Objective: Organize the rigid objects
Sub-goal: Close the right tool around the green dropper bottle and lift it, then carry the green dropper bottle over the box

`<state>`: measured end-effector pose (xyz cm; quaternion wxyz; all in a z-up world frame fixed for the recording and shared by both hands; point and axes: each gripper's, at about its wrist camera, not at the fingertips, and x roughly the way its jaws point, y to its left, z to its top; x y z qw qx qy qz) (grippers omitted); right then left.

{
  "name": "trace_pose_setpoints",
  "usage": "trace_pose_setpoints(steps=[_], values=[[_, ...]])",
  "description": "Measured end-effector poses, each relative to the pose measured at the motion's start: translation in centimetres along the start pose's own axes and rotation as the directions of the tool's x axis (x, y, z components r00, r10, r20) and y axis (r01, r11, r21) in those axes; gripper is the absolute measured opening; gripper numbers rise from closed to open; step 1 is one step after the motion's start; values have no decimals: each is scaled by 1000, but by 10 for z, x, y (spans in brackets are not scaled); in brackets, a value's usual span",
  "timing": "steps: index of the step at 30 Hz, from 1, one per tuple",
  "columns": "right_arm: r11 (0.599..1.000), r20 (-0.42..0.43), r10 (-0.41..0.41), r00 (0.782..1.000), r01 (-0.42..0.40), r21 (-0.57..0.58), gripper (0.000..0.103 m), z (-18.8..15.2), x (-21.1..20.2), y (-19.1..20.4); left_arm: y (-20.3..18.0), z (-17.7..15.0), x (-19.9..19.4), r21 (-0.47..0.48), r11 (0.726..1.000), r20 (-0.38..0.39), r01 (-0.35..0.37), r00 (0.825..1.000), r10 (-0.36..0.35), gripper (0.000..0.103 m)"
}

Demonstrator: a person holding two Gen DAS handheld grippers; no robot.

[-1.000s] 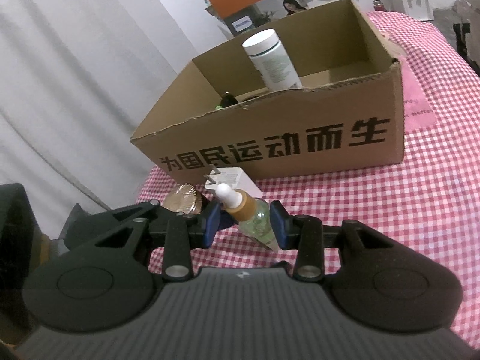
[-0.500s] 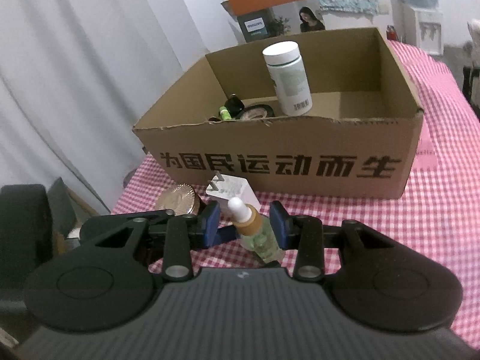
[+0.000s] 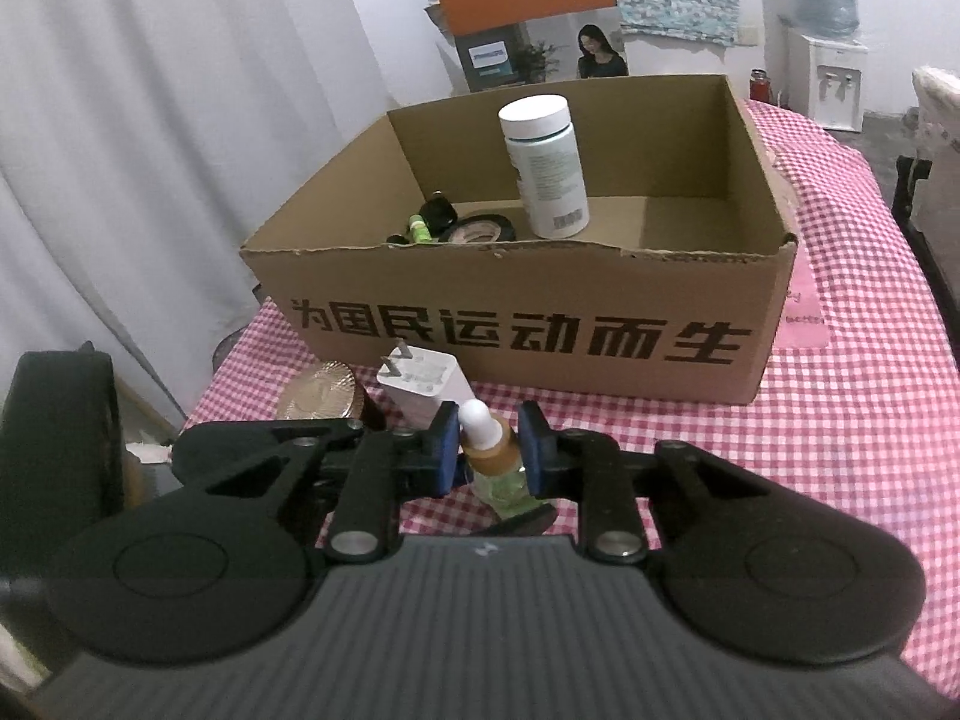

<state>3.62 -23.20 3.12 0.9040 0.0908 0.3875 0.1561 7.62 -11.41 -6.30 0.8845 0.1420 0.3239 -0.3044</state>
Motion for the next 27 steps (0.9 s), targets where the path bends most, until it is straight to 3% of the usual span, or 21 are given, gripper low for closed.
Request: trace_pose_setpoints(steps=[4, 17, 27], values=[[1000, 3, 12, 1000, -12, 14, 20, 0, -1, -4, 0, -1, 6, 0, 1000, -3, -8, 1000, 8, 38], [999, -2, 38, 999, -38, 26, 19, 0, -4, -10, -6, -7, 2, 19, 1000, 28, -11, 1000, 11, 33], [998, 65, 48, 997, -44, -54, 19, 26, -40, 10, 2, 24, -38, -4, 1000, 119, 0, 993, 1, 33]])
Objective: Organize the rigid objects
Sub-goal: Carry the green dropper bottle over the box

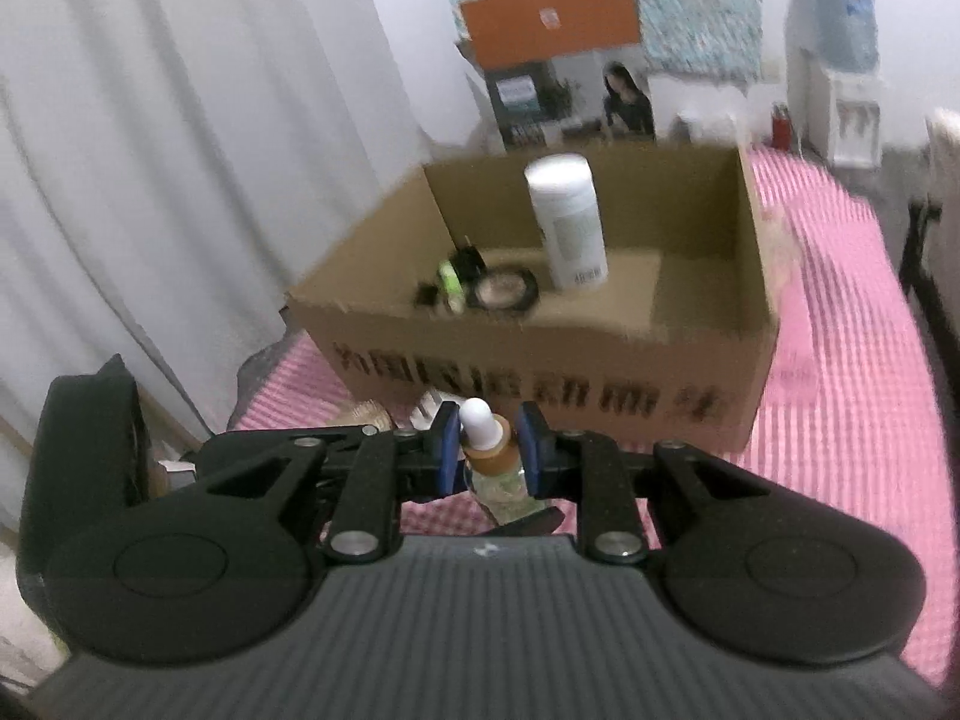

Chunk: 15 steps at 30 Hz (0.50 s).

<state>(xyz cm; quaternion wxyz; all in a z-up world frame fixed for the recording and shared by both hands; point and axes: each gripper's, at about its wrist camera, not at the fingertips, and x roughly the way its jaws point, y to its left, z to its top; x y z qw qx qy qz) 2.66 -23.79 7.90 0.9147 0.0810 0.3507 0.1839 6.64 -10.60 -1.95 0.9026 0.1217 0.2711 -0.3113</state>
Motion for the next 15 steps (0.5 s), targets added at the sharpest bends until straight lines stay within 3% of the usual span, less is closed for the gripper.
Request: trace_pose_setpoints(steps=[8, 15], values=[[992, 94, 52, 994, -41, -121, 19, 78, -32, 4, 31, 79, -7, -62, 998, 69, 1, 998, 3, 34], [992, 26, 78, 997, -75, -98, 19, 141, 6, -43, 62, 128, 56, -181, 983, -68, 16, 997, -29, 34]])
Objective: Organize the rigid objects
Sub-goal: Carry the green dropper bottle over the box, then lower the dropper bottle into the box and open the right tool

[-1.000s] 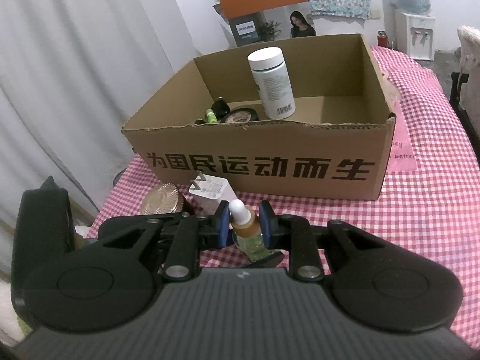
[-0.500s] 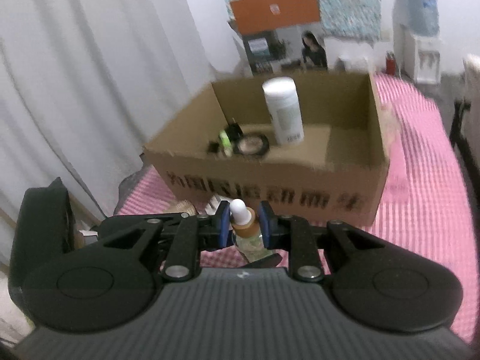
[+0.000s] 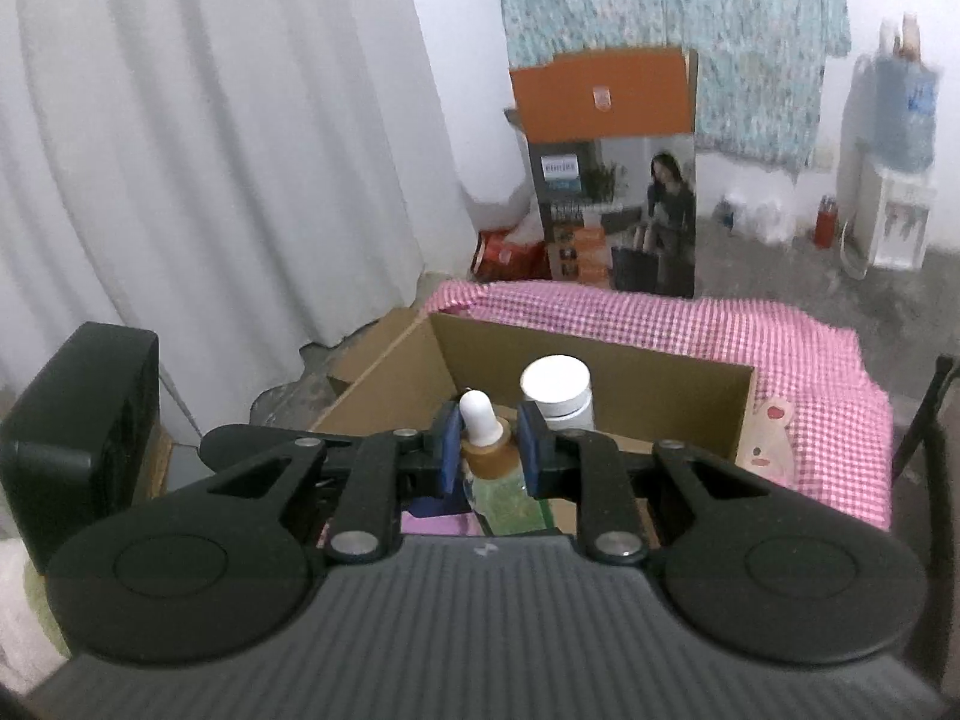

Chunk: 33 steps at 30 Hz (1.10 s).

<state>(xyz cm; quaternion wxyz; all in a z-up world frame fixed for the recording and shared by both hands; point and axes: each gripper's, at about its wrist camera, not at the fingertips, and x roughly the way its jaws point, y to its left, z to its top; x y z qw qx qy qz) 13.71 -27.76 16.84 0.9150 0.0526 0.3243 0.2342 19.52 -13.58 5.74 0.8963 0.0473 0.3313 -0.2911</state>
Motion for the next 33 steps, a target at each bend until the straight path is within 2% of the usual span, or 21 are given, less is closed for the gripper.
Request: trace_pose_setpoints(steps=[6, 13, 18, 20, 26, 31, 33], values=[[998, -100, 28, 995, -22, 55, 18, 22, 52, -55, 12, 15, 54, -14, 999, -113, -36, 993, 34, 34], [997, -185, 6, 983, 9, 80, 18, 20, 110, -92, 27, 26, 89, -69, 996, -180, -51, 983, 38, 35], [997, -234, -35, 972, 49, 52, 17, 13, 142, -105, 36, 27, 101, -94, 995, -211, -46, 977, 25, 35], [997, -249, -66, 966, 73, 20, 9, 12, 151, -104, 38, 25, 102, -96, 994, -216, -44, 976, 22, 35], [993, -262, -117, 958, 108, -48, 9, 20, 163, -99, 46, 24, 104, -110, 992, -221, -57, 975, 32, 39], [991, -259, -130, 957, 121, -49, 15, 25, 168, -97, 47, 26, 94, -105, 992, -198, -69, 979, 47, 54], [992, -252, -126, 959, 120, -39, 29, 25, 167, -97, 47, 27, 88, -101, 992, -185, -74, 981, 55, 59]])
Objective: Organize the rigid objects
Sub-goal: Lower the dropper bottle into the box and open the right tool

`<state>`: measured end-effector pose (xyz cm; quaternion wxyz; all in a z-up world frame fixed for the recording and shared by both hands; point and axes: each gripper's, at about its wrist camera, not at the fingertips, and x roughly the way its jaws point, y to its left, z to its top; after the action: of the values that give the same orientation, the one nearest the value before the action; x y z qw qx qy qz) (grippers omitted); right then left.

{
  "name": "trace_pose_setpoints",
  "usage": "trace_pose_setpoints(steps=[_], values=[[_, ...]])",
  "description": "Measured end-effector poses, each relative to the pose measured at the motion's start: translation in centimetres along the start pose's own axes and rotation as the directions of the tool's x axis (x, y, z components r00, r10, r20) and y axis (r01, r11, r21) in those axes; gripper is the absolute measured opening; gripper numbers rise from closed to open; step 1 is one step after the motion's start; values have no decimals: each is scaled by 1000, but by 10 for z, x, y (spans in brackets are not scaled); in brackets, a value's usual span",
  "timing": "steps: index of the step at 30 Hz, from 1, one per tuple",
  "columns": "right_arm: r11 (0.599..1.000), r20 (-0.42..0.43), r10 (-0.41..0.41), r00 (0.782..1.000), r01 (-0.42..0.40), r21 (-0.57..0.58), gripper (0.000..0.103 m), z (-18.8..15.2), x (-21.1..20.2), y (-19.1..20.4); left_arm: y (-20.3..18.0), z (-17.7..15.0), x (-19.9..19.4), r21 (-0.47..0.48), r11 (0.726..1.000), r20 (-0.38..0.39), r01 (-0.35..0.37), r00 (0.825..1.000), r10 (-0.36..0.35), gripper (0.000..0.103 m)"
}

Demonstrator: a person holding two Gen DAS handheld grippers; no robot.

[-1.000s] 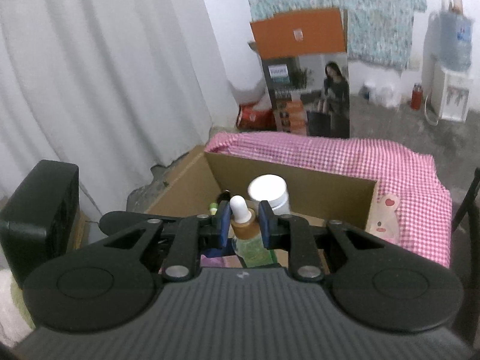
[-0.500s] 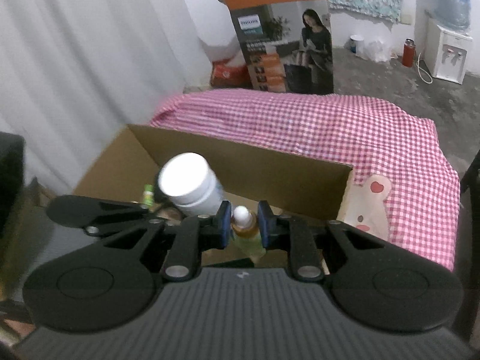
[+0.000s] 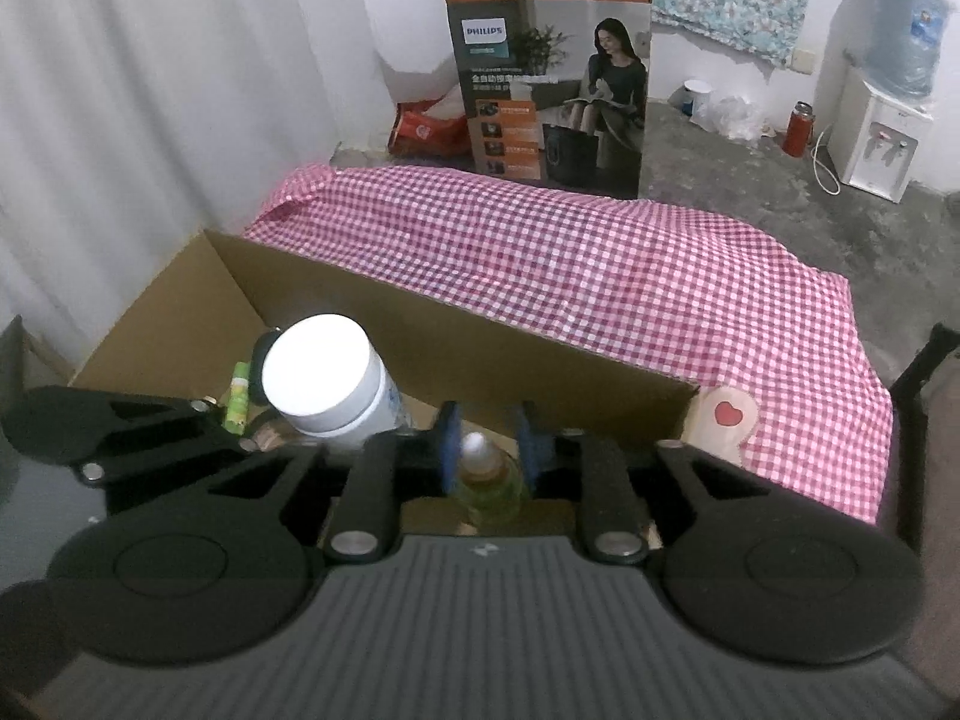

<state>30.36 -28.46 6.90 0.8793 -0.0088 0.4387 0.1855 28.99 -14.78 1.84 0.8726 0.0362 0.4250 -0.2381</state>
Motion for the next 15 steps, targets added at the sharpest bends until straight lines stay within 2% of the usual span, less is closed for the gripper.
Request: trace_pose_setpoints(steps=[4, 9, 10, 12, 15], values=[[1000, 55, -5, 998, 4, 14, 42, -3, -18, 3, -2, -2, -17, -5, 1000, 29, -7, 1000, 7, 66], [997, 189, -5, 982, -9, 73, 59, -15, -68, 7, 0, -9, -52, -31, 999, 105, 7, 994, -3, 78], [997, 223, -12, 975, -7, 80, 62, -20, -82, 10, -1, -11, -60, -31, 999, 120, 10, 993, -6, 80], [996, 291, -29, 956, 5, 86, 82, -31, -109, 18, -2, -18, -78, -25, 1000, 148, 13, 989, -9, 81], [996, 379, -45, 924, 14, 83, 93, -51, -149, 33, -4, -29, -104, -8, 1000, 190, 10, 982, -9, 87]])
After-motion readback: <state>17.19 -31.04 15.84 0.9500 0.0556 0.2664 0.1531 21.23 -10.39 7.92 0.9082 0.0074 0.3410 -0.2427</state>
